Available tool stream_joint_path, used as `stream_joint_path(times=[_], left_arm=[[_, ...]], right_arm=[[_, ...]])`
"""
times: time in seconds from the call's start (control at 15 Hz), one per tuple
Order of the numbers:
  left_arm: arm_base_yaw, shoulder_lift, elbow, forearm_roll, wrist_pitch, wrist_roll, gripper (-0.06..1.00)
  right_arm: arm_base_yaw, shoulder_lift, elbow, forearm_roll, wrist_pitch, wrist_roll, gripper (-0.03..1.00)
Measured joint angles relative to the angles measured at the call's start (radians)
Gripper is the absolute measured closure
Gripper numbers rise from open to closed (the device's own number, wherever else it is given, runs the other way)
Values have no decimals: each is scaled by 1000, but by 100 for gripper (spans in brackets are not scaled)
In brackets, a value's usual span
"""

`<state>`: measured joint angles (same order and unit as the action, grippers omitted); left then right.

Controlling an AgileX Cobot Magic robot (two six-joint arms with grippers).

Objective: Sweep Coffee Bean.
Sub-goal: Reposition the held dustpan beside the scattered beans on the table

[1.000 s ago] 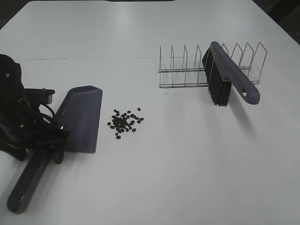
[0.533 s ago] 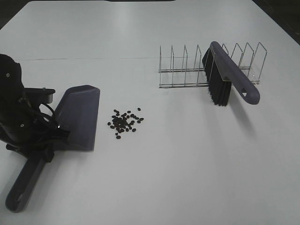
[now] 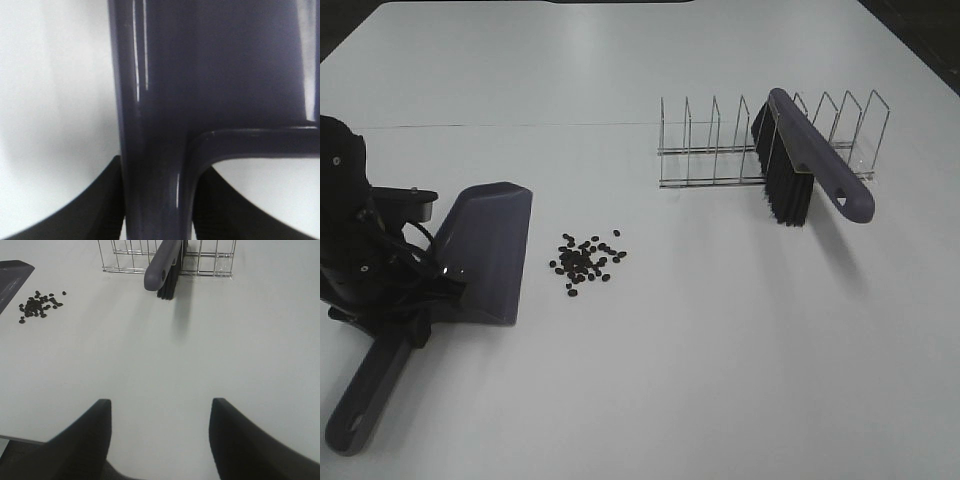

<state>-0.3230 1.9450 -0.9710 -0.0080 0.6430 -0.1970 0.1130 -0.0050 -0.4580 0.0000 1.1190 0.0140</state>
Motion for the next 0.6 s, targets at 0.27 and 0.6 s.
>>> stream_joint_path(times=[0.27,0.6], left_arm=[[0,-82,20,2,70,0,61],[0,-160,42,8,103,0,61]], right_arm=[[0,0,0,0,0,0,43],[0,0,0,0,0,0,43]])
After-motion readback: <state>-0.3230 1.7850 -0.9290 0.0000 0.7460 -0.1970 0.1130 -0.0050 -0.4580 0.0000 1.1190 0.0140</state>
